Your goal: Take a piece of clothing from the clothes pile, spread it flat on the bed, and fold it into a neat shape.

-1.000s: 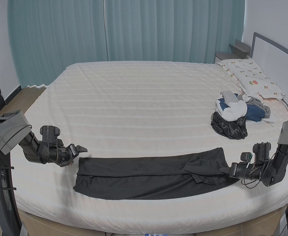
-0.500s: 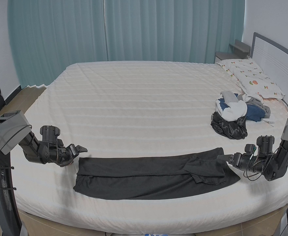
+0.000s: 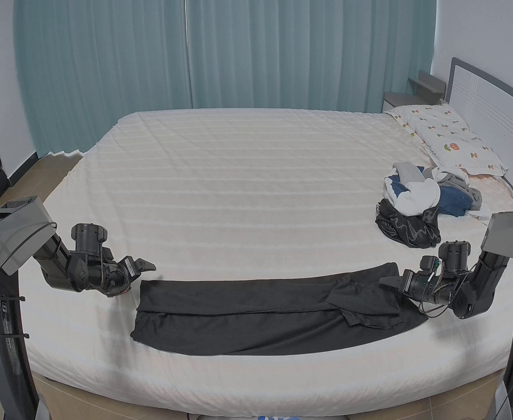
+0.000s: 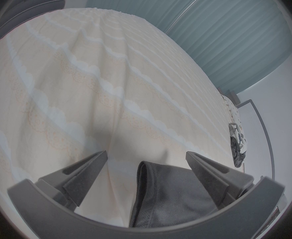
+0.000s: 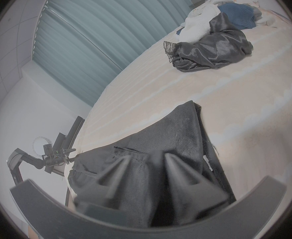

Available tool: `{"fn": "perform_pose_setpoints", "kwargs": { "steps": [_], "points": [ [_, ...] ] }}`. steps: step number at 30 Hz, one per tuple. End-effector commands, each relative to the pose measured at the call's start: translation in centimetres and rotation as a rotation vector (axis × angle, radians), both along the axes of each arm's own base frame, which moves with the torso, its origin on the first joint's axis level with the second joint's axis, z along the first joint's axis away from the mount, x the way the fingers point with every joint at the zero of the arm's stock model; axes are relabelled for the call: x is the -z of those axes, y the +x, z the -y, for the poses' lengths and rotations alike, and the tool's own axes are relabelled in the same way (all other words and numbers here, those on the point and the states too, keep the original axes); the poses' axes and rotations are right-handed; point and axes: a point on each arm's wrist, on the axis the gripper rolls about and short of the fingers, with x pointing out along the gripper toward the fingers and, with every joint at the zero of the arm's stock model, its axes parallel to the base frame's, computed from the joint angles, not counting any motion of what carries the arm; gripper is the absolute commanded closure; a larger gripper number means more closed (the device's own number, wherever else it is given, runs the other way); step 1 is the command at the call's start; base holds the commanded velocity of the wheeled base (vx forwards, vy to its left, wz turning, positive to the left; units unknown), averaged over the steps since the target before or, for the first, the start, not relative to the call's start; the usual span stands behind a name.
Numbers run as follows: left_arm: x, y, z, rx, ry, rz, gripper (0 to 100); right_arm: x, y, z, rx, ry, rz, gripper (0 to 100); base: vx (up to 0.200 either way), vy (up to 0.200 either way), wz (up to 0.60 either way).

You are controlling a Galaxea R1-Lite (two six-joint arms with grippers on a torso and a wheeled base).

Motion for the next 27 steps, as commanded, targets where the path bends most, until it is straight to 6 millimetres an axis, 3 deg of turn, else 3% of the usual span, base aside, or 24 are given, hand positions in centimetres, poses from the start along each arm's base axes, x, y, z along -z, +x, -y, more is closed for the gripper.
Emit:
{"fn": "perform_pose_setpoints", "kwargs": {
  "steps": [1, 11, 12, 16, 20, 24, 27],
  "points": [
    [0.1, 0.0, 0.0, 0.0, 0.0, -0.001, 0, 0.7, 0.6, -0.2, 0.004, -0.008, 0.0, 100, 0.0, 0.0, 0.0],
    [0.1, 0.0, 0.0, 0.0, 0.0, -0.001, 0, 0.1, 0.9, -0.1, 0.021, -0.019, 0.03, 100, 0.0, 0.0, 0.0],
    [0.1, 0.0, 0.0, 0.0, 0.0, -0.001, 0, 0.2, 1.0, -0.1, 0.022, -0.02, 0.028, 0, 0.0, 0.0, 0.0],
    [0.1, 0.0, 0.0, 0.0, 0.0, -0.001, 0, -0.2, 1.2, 0.2, 0.065, -0.04, 0.044, 0, 0.0, 0.0, 0.0],
    [0.0, 0.0, 0.0, 0.0, 0.0, 0.0, 0, -3.0, 0.9, 0.2, 0.169, -0.018, 0.078, 0, 0.0, 0.0, 0.0],
    [0.0, 0.0, 0.0, 0.0, -0.002, 0.0, 0, -5.4, -0.9, -1.0, 0.232, 0.075, 0.049, 0, 0.0, 0.0, 0.0],
    [0.0, 0.0, 0.0, 0.0, -0.002, 0.0, 0, -6.7, -4.2, -3.6, 0.259, 0.169, -0.034, 0, 0.0, 0.0, 0.0]
  ]
}}
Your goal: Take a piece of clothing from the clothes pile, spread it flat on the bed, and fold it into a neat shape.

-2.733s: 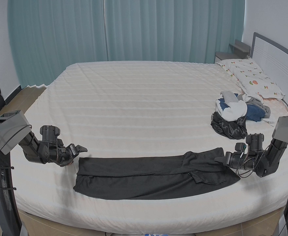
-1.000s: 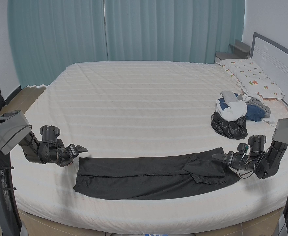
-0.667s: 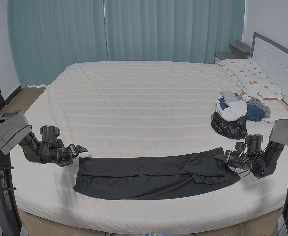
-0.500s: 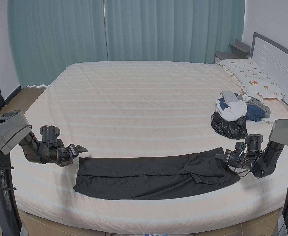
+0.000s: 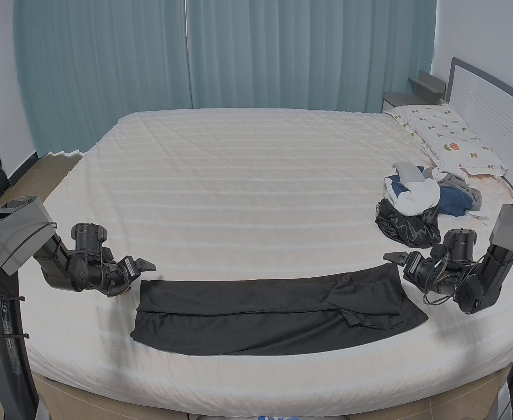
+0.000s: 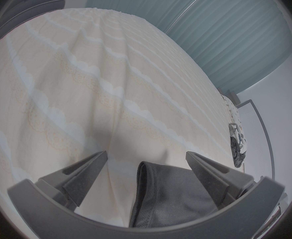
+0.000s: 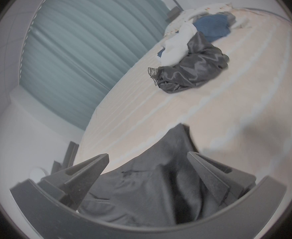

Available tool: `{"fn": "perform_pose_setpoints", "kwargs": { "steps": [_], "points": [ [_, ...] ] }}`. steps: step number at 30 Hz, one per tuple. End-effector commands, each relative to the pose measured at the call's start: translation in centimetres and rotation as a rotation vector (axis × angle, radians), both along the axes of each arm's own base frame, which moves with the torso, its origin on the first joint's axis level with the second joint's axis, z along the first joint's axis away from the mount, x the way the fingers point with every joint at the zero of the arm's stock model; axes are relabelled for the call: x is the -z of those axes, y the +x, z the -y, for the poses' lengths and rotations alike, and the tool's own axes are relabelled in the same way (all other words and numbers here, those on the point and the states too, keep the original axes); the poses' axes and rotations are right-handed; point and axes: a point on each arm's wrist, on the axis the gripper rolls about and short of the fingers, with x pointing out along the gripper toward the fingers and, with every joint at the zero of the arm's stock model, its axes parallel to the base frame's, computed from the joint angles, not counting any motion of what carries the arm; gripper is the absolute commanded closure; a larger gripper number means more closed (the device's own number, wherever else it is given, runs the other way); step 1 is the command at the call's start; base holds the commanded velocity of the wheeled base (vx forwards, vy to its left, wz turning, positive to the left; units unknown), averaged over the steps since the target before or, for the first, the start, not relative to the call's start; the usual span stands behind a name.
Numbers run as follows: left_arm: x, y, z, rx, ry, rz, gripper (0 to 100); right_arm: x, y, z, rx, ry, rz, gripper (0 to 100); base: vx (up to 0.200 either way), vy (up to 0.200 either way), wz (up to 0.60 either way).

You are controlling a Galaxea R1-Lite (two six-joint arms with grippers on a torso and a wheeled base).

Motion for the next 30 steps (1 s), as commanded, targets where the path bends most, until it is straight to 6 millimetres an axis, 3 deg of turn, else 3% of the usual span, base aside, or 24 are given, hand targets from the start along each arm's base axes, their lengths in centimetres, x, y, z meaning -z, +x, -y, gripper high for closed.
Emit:
{"fn": "perform_pose_setpoints", "kwargs": {
  "steps": [1, 11, 22, 30],
  "points": [
    [0.1, 0.0, 0.0, 0.0, -0.002, -0.003, 0, -3.7, -4.7, -3.7, 0.023, 0.112, -0.038, 0, 0.0, 0.0, 0.0],
    [0.1, 0.0, 0.0, 0.0, -0.002, -0.003, 0, -1.8, -8.1, -6.1, 0.092, 0.158, -0.194, 0, 0.0, 0.0, 0.0],
    [0.1, 0.0, 0.0, 0.0, -0.002, -0.003, 0, 1.5, -7.1, -6.9, 0.138, 0.132, -0.271, 0, 0.0, 0.0, 0.0],
    [0.1, 0.0, 0.0, 0.0, -0.002, -0.003, 0, 1.6, -6.1, -7.2, 0.192, 0.165, -0.249, 0, 0.0, 0.0, 0.0]
  ]
}}
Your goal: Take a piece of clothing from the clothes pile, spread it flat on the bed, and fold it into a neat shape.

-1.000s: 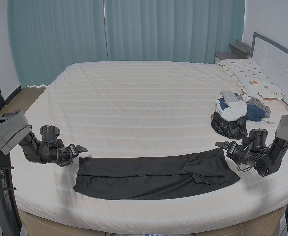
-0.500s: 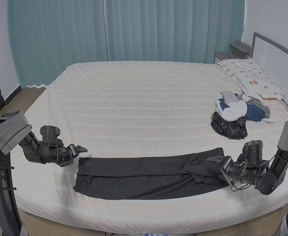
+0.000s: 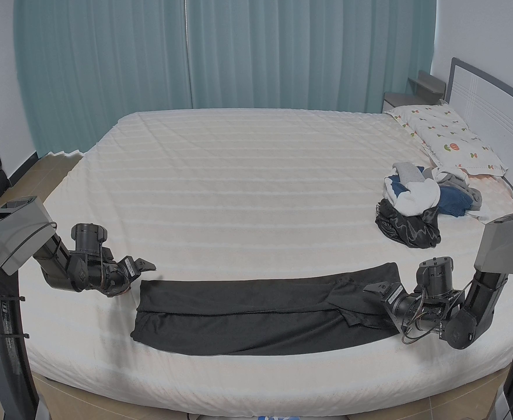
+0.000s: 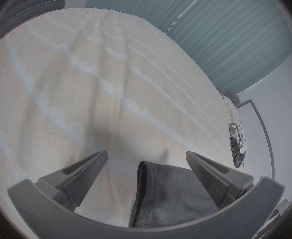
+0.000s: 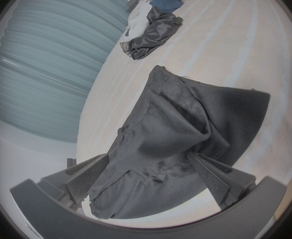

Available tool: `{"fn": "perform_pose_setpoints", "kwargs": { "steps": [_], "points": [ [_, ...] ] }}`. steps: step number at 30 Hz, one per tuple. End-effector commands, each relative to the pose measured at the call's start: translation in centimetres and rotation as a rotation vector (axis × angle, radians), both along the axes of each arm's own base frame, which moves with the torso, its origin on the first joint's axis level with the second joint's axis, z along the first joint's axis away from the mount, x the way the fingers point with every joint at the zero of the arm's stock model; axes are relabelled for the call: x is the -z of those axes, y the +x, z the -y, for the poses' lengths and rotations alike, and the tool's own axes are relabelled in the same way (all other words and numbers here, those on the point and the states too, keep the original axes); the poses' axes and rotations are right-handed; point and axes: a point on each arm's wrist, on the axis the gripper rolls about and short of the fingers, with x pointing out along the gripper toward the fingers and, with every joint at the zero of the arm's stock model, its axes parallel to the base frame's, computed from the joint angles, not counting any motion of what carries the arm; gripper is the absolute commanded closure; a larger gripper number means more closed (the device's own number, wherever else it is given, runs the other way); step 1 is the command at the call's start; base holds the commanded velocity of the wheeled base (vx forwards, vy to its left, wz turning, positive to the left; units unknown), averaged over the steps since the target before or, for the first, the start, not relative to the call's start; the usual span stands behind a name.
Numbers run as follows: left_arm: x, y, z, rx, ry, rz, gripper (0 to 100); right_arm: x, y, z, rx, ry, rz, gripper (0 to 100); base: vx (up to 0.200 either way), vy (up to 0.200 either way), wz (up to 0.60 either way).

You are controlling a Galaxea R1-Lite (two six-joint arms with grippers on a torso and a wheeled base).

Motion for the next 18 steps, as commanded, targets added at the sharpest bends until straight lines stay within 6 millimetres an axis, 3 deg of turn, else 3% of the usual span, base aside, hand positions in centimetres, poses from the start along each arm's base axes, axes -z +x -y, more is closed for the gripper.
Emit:
{"fn": "perform_pose_setpoints", "kwargs": {
  "steps": [1, 2, 3, 14, 18],
  "points": [
    [0.1, 0.0, 0.0, 0.0, -0.001, -0.002, 0, 0.5, 0.5, -0.2, 0.008, -0.002, -0.002, 0, 0.0, 0.0, 0.0],
    [0.1, 0.0, 0.0, 0.0, -0.001, -0.002, 0, 0.5, 0.6, -0.2, 0.011, -0.003, 0.002, 0, 0.0, 0.0, 0.0],
    [0.1, 0.0, 0.0, 0.0, -0.001, -0.002, 0, 0.5, 0.7, -0.2, 0.016, -0.007, 0.003, 100, 0.0, 0.0, 0.0],
    [0.0, 0.0, -0.1, -0.004, -0.003, -0.001, 0, 0.5, 0.5, -0.5, 0.045, -0.047, 0.008, 100, 0.0, 0.0, 0.0],
    [-0.5, -0.2, -0.1, -0.005, -0.006, 0.006, 0, -0.5, 1.0, -0.7, 0.056, -0.052, 0.052, 100, 0.0, 0.0, 0.0]
  ]
}}
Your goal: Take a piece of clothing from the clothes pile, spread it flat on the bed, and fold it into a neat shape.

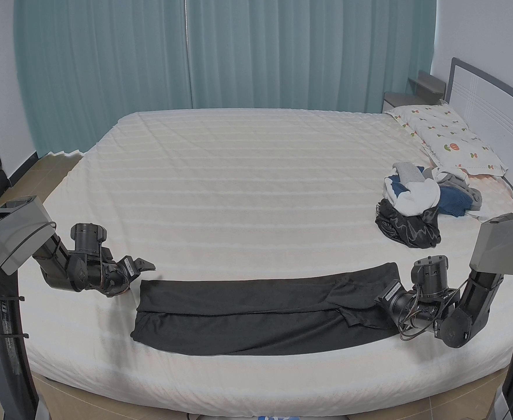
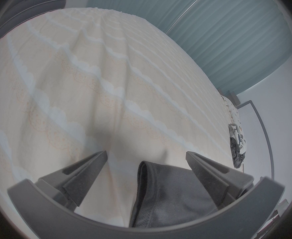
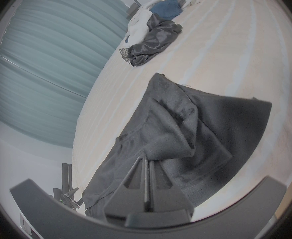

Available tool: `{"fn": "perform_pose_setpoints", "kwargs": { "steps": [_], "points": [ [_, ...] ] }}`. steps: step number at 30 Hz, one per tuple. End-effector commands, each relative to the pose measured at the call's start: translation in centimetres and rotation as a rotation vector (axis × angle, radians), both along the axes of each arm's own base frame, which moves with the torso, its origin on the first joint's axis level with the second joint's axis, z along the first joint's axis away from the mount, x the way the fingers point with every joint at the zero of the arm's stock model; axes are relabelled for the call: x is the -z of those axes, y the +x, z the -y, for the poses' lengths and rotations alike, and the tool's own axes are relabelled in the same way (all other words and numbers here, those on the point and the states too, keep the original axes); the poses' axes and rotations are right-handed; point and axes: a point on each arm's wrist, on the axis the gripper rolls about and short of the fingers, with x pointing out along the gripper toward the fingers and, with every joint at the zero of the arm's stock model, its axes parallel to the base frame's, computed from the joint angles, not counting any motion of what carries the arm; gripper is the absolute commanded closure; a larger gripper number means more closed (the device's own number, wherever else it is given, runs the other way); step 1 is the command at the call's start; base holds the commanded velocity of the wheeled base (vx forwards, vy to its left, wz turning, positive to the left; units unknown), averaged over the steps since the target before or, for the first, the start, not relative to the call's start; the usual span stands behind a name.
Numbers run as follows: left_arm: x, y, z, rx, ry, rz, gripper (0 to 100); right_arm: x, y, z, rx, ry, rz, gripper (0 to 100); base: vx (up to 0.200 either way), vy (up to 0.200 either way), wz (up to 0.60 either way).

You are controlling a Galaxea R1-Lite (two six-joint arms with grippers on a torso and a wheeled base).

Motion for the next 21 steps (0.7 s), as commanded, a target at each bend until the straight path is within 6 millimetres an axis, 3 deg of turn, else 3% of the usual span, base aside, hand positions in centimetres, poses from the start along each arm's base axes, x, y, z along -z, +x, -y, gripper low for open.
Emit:
{"fn": "perform_pose_setpoints", "kwargs": {
  "steps": [1, 10, 21],
  "points": [
    [-0.8, -0.2, 0.0, -0.001, -0.002, 0.014, 0, -0.9, 0.4, -0.2, -0.004, -0.011, 0.044, 100, 0.0, 0.0, 0.0],
    [-5.4, -1.3, 0.3, -0.014, -0.014, 0.073, 0, -3.1, 1.9, -0.4, -0.09, -0.13, 0.185, 100, 0.0, 0.0, 0.0],
    [-5.4, -2.5, 2.0, 0.046, 0.005, -0.12, 0, -2.8, 1.8, -0.2, -0.139, -0.189, 0.194, 100, 0.0, 0.0, 0.0]
  ]
}}
